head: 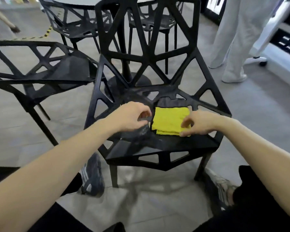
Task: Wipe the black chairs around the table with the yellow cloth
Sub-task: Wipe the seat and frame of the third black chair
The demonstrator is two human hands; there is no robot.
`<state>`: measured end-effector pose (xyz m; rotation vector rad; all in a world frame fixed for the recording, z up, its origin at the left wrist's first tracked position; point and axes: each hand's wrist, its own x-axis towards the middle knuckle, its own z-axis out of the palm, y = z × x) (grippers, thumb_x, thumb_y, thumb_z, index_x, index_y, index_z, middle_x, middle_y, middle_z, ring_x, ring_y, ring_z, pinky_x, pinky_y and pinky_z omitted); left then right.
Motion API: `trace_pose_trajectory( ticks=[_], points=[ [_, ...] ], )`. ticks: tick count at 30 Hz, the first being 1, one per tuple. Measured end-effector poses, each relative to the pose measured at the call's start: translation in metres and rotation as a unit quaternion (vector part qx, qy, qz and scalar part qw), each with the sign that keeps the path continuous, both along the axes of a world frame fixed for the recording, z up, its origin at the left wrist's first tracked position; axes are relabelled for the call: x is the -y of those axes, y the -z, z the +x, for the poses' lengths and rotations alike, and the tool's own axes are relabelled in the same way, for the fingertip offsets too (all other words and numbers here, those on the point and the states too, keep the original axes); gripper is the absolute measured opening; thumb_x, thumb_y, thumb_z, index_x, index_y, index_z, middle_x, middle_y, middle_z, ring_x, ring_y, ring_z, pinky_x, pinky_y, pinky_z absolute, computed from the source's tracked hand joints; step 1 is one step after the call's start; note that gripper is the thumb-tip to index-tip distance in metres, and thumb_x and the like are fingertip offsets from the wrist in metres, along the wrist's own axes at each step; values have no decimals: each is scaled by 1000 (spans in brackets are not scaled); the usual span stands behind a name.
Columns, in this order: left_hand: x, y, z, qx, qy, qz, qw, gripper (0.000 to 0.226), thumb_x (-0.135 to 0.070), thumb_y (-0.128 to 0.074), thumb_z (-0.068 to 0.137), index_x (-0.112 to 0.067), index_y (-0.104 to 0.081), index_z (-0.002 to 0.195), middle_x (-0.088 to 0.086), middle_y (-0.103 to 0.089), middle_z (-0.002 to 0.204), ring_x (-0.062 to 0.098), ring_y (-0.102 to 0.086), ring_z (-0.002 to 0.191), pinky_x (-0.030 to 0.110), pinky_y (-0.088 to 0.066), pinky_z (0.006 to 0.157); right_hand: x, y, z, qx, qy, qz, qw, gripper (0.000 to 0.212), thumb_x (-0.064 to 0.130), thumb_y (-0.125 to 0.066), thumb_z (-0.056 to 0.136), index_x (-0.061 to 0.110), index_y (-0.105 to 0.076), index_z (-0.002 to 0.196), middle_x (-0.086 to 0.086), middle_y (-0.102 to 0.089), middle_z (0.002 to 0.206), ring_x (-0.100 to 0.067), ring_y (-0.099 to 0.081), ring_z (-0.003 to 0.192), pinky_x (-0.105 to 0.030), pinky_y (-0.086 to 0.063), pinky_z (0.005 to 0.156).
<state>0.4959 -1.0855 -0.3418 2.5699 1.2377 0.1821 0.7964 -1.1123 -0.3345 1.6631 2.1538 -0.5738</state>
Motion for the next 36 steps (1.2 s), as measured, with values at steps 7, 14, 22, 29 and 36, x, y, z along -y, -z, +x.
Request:
trace_pose_trajectory(
  ticks=[7, 14, 22, 29, 36],
  points=[
    [-1, 47, -100, -122, -74, 151, 978, 39, -52, -49, 106, -26, -77, 98, -3, -75, 91, 27, -67, 96, 43, -49, 94, -45, 85, -36, -47, 63, 146, 986, 84, 75, -32, 102, 23, -28, 168, -13, -24, 174, -28, -15, 163, -48, -14, 132],
    [-1, 87, -127, -198, -39, 206, 957, 59, -49, -43, 104, -19, -87, 80, 6, -79, 87, 29, -55, 125, 44, -39, 114, 44, 115, -153, -87, -81, 101, 988, 104, 87, 5, 85, 28, -5, 171, -14, 7, 178, -32, 8, 165, -59, 6, 130],
    [10, 89, -116, -138, -65, 242, 958, 48, -32, -54, 99, -12, -78, 63, 4, -70, 64, 31, -61, 118, 44, -46, 102, -65, 116, -20, 31, 80, 149, 985, 108, 86, -7, 78, 30, -18, 169, -7, 5, 179, -28, 9, 165, -51, 6, 132],
    [8, 96, -114, -81, -87, 266, 957, 47, -28, -51, 101, -11, -78, 66, 2, -71, 69, 30, -64, 109, 43, -48, 103, -12, 115, -130, -71, -22, 94, 993, 105, 90, 12, 83, 33, 1, 170, -13, 14, 176, -31, 15, 164, -53, 8, 131],
    [6, 105, -117, -56, -67, 300, 950, 47, -27, -49, 107, -7, -74, 72, 9, -69, 72, 34, -61, 84, 47, -47, 108, 31, 113, -224, -94, 23, 163, 982, 89, 72, -38, 91, 16, -33, 160, -26, -24, 171, -45, -11, 161, -66, -5, 128]
  ],
)
